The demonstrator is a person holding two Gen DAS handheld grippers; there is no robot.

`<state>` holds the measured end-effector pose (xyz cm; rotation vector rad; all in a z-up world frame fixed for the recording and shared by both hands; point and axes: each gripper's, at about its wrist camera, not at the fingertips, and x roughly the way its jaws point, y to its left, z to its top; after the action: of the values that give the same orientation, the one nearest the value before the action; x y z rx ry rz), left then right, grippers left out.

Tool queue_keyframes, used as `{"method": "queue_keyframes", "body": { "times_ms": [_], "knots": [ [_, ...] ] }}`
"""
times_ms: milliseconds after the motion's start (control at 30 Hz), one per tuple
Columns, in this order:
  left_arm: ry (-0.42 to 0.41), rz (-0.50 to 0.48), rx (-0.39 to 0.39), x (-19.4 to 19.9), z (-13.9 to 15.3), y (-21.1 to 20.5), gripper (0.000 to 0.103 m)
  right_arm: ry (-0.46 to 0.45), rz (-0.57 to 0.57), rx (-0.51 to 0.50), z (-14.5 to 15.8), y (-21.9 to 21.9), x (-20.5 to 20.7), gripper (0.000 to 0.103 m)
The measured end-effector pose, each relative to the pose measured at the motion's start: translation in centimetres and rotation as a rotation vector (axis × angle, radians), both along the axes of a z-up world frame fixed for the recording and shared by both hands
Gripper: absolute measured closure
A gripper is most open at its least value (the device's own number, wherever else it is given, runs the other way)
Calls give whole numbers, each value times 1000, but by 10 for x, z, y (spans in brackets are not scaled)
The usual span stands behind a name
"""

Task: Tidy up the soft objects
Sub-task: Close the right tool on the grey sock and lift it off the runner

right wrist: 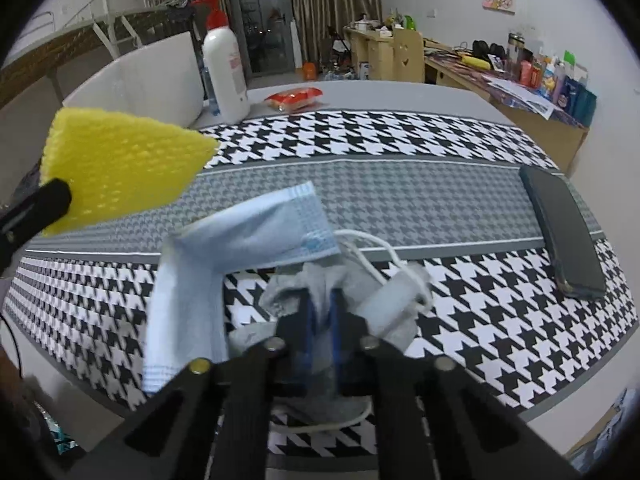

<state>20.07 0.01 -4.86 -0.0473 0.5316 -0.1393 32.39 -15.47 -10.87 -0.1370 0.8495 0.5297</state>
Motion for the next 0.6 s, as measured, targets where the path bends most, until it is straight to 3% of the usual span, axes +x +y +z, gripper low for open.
{"method": "queue_keyframes", "body": {
  "times_ms": [333, 600],
  "knots": [
    [-25, 15, 3, -7, 8, 6, 92, -117, 2, 79, 46, -9, -21, 95],
    [-31, 31, -4, -13, 10, 12, 92, -165, -6, 1, 51, 0, -26, 95]
  ]
}}
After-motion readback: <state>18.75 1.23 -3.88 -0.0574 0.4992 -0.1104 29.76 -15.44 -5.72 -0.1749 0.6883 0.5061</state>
